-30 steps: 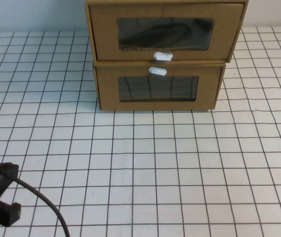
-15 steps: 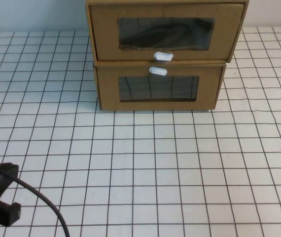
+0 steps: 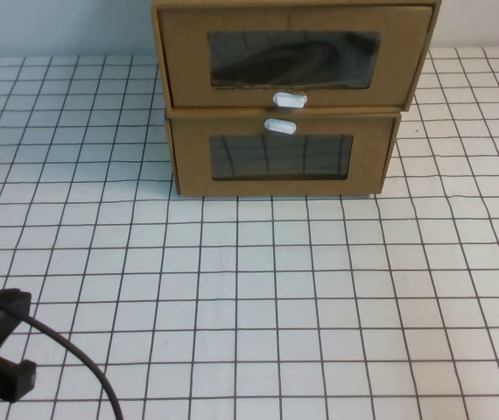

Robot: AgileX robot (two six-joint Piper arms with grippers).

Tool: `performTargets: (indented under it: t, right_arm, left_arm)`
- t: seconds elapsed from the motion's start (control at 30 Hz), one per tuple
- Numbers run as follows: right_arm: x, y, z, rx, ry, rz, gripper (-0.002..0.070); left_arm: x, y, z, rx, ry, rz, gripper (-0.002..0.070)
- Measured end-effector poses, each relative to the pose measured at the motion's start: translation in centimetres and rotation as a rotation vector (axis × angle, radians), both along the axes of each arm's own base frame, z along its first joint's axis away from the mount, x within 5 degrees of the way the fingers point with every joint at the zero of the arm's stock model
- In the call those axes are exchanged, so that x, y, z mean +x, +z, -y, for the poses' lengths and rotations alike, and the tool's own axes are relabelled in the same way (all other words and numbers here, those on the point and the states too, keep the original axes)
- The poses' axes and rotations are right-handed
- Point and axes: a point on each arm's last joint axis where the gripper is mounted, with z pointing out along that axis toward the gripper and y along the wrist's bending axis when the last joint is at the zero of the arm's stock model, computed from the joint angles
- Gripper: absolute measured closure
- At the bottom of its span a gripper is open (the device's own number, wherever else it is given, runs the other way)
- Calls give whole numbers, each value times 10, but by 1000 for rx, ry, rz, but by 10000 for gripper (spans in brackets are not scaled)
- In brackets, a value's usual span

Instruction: Close the shoe box

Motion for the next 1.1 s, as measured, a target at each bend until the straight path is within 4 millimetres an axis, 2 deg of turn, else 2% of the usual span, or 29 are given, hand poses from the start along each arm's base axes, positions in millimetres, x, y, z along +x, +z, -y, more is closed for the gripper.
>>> performTargets:
  t: [0.17, 0.37, 0.53, 1.1]
  right_arm:
    - [-9, -36, 6, 12, -79, -93, 689]
    - [-16, -51, 11, 37, -150, -141, 689]
    - [-20, -70, 9, 83, -139, -344, 689]
    - [-22, -74, 9, 95, -139, -392, 689]
  left_arm:
    - [0, 0, 0, 0, 1, 0, 677]
    - [0, 0, 0, -1, 2, -1, 677]
    - [0, 0, 0, -1, 2, -1, 677]
    - [0, 0, 0, 1, 2, -1, 677]
